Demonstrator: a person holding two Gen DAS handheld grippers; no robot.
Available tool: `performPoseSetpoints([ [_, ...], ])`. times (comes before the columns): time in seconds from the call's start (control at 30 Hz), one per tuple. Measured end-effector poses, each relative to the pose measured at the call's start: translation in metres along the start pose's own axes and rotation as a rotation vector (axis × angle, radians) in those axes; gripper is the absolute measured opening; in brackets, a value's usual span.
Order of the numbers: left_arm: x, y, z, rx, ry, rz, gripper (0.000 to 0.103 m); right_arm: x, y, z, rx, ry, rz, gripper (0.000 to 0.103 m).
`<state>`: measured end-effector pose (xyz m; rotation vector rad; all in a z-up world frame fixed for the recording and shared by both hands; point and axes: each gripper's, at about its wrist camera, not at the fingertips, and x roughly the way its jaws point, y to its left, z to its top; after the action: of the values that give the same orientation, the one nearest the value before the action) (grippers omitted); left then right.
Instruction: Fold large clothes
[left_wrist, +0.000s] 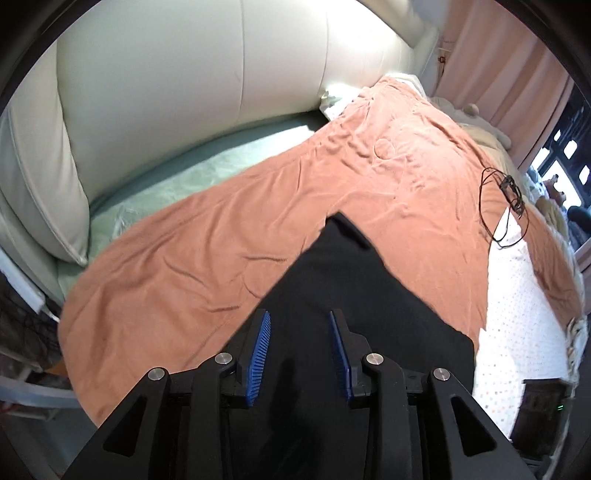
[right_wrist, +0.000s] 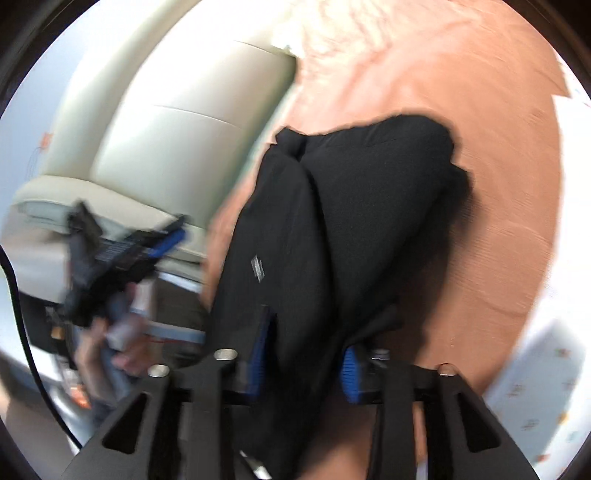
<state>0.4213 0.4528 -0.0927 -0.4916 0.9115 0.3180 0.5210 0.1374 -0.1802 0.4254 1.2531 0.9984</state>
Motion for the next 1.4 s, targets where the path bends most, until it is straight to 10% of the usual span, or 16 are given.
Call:
performPoseSetpoints([
  [0.6, -0.020, 0.001, -0.120, 0.009, 0.030, -0.024, 0.035, -0.011, -0.041, -0.014, 0.037, -0.031, -0.090, 0.036],
  [1.2, -0.053, -0.043, -0.173, -0.038, 0.043, -0.107, 0.037, -0.096, 0.019, -0.045, -0.105, -0.092, -0.204, 0.047],
  [1.4, -0.092, -0.068, -0.187, 0.000, -0.028, -0.088, 0.071, -0.148, 0.025, -0.062, -0.135, -0.149, -0.243, 0.064],
])
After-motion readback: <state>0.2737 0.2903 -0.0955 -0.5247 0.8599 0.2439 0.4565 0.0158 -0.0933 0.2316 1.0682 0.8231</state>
